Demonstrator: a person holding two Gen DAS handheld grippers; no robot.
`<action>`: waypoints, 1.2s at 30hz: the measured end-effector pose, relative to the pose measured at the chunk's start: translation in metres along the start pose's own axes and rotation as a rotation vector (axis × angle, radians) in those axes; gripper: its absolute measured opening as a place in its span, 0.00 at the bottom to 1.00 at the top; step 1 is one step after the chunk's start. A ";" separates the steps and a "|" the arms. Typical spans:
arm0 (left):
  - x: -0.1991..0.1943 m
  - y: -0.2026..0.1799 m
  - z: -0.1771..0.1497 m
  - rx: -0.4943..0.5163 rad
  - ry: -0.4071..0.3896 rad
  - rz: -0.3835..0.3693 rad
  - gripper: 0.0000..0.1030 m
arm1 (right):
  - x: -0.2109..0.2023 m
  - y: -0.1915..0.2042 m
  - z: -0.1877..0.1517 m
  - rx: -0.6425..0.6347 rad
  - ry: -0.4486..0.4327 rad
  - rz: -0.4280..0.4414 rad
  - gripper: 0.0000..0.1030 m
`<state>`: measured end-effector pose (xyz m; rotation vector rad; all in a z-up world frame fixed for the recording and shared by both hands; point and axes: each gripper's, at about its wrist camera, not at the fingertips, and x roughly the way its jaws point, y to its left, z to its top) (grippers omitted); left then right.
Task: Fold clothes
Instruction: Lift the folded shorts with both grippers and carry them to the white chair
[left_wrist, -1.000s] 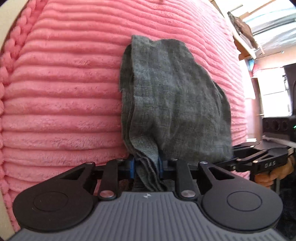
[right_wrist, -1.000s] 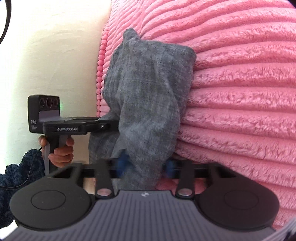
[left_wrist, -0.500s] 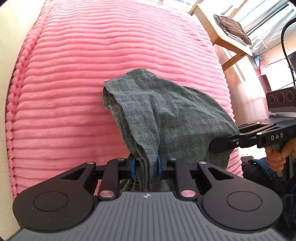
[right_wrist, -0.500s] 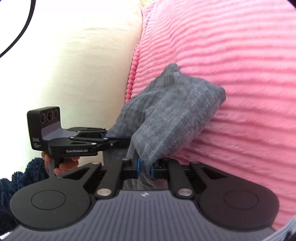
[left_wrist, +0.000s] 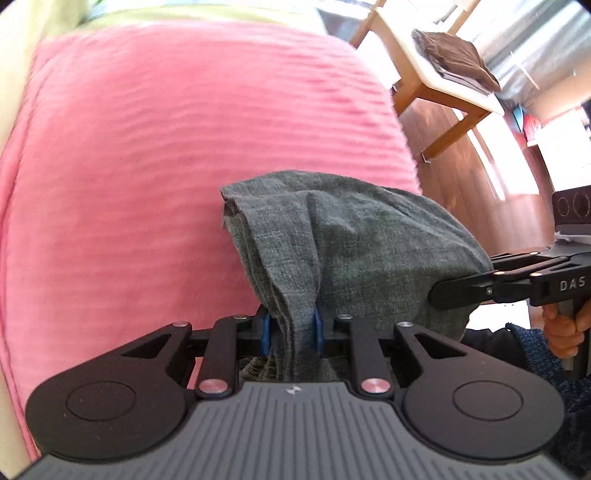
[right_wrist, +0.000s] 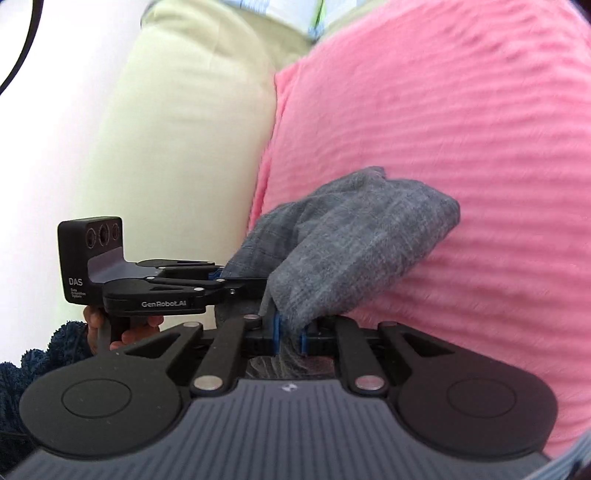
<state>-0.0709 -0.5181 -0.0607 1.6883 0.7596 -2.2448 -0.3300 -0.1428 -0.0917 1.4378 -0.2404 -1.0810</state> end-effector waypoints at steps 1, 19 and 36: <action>0.003 -0.013 0.022 0.026 0.007 0.003 0.23 | -0.016 -0.006 0.012 0.014 -0.019 0.002 0.08; 0.062 -0.318 0.450 0.732 -0.024 -0.110 0.23 | -0.321 -0.127 0.229 0.226 -0.789 -0.140 0.08; 0.218 -0.477 0.636 1.254 0.209 -0.255 0.24 | -0.364 -0.255 0.326 0.543 -1.264 -0.346 0.08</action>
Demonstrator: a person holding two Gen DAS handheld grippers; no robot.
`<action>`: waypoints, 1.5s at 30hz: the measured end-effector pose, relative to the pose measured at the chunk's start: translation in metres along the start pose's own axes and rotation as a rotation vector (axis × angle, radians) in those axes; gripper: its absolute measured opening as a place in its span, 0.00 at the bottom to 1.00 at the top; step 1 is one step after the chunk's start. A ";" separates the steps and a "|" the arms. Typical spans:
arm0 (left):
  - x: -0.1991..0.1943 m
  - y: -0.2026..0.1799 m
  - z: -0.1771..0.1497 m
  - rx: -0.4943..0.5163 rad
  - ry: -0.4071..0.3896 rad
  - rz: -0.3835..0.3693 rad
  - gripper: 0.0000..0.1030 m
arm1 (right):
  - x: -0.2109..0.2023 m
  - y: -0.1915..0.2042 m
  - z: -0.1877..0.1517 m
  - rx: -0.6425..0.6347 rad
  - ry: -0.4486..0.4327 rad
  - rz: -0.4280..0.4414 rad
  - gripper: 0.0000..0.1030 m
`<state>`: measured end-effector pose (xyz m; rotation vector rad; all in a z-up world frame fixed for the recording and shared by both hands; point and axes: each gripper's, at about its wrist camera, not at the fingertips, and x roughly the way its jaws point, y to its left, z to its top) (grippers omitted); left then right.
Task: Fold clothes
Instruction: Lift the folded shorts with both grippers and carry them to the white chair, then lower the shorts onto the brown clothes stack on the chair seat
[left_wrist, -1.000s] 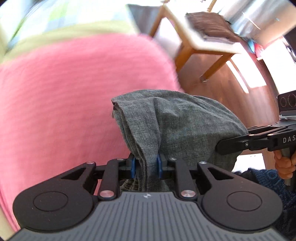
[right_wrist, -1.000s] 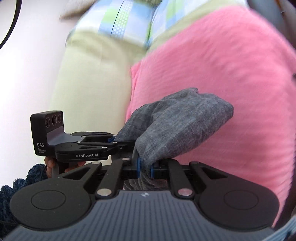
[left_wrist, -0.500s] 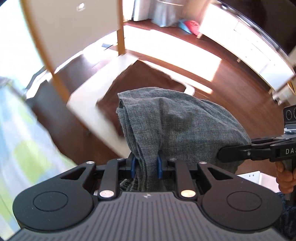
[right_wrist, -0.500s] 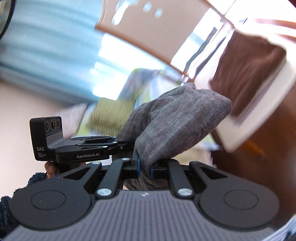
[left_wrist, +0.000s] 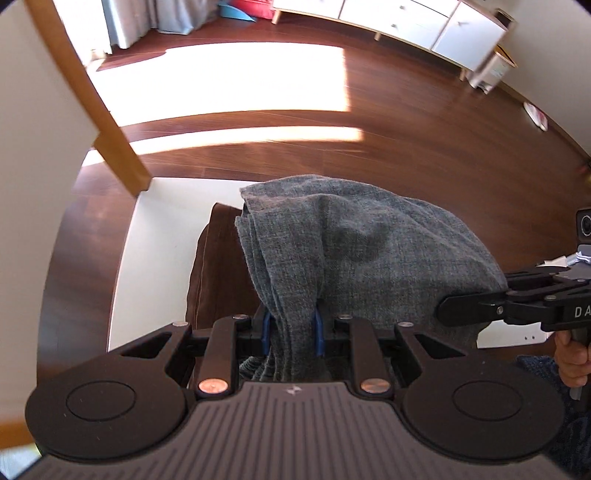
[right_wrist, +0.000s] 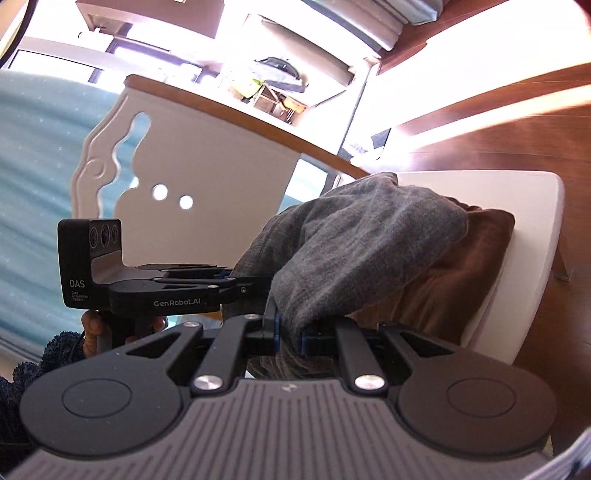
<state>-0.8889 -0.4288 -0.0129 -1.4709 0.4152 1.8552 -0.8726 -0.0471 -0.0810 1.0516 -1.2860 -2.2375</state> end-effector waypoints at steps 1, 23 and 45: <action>0.010 0.008 0.001 -0.001 0.011 -0.010 0.24 | 0.000 -0.001 -0.002 0.010 -0.006 -0.006 0.08; 0.045 0.077 -0.061 -0.123 0.137 -0.026 0.34 | 0.118 -0.040 -0.100 0.019 0.253 -0.175 0.58; 0.049 0.069 -0.101 -0.333 0.097 0.228 0.37 | 0.159 -0.008 -0.115 0.124 0.348 -0.274 0.49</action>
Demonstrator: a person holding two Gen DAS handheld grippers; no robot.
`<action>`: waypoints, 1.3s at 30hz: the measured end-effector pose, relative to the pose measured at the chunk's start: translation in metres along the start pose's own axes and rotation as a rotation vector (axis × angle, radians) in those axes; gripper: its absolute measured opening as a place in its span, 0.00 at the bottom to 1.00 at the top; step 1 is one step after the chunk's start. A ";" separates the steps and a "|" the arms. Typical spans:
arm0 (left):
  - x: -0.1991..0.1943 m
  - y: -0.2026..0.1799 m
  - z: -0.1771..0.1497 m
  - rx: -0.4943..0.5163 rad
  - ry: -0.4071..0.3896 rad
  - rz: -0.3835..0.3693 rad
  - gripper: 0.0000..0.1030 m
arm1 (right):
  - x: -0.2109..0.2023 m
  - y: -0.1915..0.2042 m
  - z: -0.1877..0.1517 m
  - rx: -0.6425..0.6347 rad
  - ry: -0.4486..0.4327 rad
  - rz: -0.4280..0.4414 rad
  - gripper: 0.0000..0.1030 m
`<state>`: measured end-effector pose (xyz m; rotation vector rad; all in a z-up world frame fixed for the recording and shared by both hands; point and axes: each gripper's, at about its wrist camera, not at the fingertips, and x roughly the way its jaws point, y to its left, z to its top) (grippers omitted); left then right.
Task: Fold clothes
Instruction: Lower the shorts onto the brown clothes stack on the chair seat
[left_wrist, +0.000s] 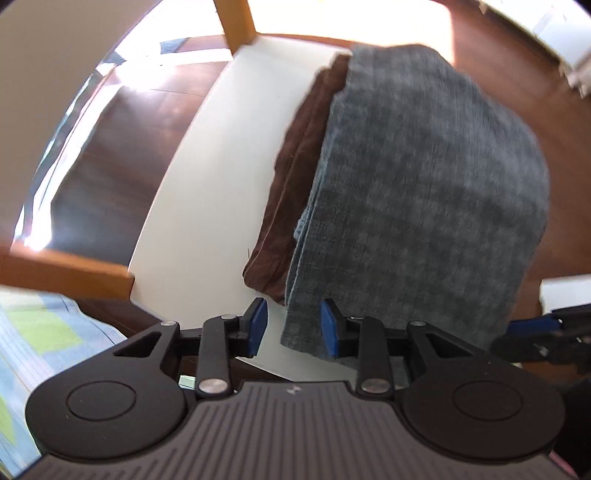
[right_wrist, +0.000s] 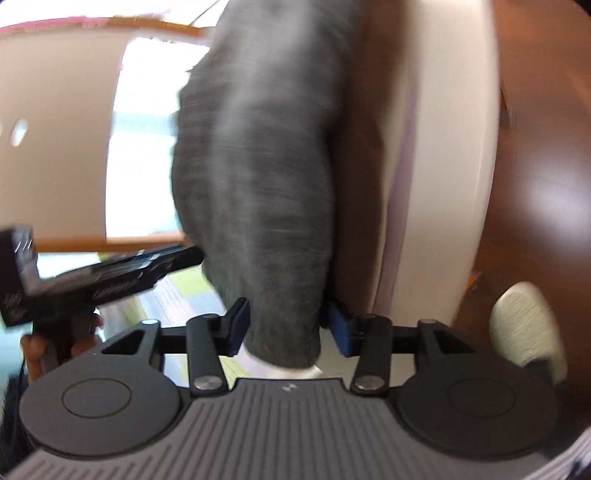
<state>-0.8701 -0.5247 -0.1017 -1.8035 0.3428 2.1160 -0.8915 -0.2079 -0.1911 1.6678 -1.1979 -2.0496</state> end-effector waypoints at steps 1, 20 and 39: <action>-0.008 0.003 -0.001 -0.059 -0.018 -0.006 0.37 | -0.012 0.010 0.005 -0.073 0.004 -0.033 0.49; 0.048 -0.033 -0.003 -0.722 -0.116 0.117 0.39 | 0.026 0.040 0.258 -0.814 0.138 -0.013 0.47; 0.046 -0.050 0.034 -0.688 -0.219 0.353 0.46 | 0.007 0.008 0.232 -1.033 -0.050 0.067 0.00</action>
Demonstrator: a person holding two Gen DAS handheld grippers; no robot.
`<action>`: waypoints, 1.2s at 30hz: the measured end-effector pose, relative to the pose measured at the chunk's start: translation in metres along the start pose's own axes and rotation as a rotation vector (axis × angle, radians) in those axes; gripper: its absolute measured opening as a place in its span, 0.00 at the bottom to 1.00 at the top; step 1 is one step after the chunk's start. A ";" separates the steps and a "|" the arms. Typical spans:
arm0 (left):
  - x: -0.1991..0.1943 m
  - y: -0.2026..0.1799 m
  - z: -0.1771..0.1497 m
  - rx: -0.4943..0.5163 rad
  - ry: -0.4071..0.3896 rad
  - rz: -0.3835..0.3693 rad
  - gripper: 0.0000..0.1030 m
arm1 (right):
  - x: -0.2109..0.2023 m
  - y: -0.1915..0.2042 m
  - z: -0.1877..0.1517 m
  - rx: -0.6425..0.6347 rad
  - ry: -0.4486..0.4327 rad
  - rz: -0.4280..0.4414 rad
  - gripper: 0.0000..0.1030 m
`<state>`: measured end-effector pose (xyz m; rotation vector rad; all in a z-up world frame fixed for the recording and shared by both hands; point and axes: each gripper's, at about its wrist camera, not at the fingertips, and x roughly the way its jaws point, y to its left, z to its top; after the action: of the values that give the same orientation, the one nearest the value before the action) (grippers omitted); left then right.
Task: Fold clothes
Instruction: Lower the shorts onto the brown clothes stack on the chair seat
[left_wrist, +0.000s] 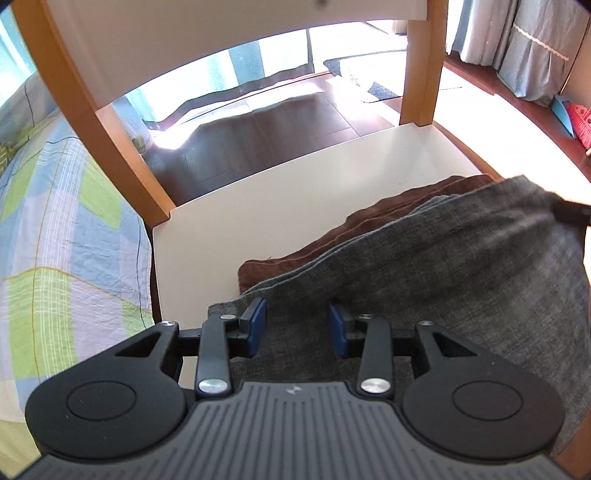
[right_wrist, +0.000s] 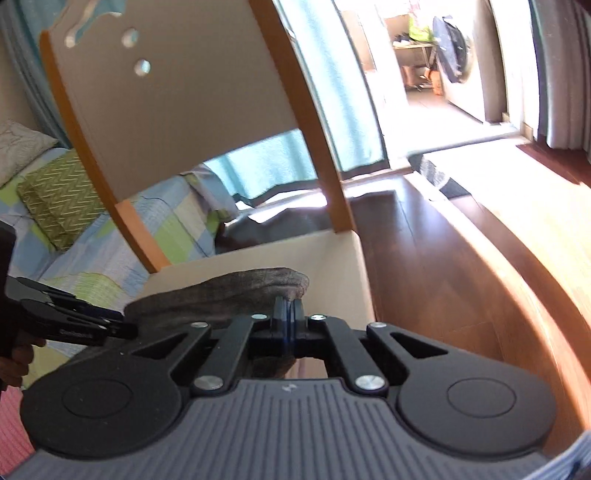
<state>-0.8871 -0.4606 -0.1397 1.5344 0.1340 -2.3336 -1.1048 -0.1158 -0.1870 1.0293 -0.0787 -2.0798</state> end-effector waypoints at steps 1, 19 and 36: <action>0.000 0.000 0.004 0.006 0.000 0.004 0.46 | 0.007 0.000 0.002 0.024 0.021 -0.011 0.00; 0.006 0.011 0.016 -0.088 0.053 -0.072 0.50 | 0.060 0.069 0.032 -0.243 0.105 0.010 0.13; -0.097 0.024 -0.108 -0.265 0.082 0.040 0.48 | -0.065 0.064 -0.067 0.102 0.192 0.108 0.35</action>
<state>-0.7499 -0.4320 -0.0935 1.4850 0.4119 -2.1236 -0.9948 -0.0965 -0.1659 1.2540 -0.1416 -1.8870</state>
